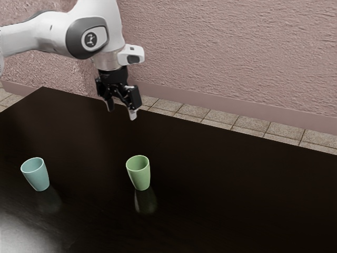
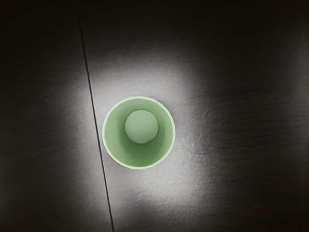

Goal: Place the right cup onto the left cup

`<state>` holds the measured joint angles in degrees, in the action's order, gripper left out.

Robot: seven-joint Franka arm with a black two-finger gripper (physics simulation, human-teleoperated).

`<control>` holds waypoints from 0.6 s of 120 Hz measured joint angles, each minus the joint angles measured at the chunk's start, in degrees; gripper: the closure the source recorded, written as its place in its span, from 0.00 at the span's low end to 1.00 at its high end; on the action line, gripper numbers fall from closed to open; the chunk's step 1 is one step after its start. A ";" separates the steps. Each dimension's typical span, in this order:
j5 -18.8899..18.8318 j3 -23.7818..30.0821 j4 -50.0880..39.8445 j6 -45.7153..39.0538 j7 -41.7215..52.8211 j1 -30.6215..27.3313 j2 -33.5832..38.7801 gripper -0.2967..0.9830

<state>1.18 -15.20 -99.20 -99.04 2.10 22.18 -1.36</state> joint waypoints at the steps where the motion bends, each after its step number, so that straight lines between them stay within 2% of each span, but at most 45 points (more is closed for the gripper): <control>1: 0.09 0.01 -0.18 -0.19 -0.03 0.03 -0.02 0.23; 27: 1.65 1.06 -4.55 -5.14 -1.34 0.04 -0.70 0.24; 72: 5.24 2.41 -12.10 -12.95 -4.79 -0.34 -3.33 0.32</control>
<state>6.43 -12.79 -111.30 -111.99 -2.69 21.84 -4.69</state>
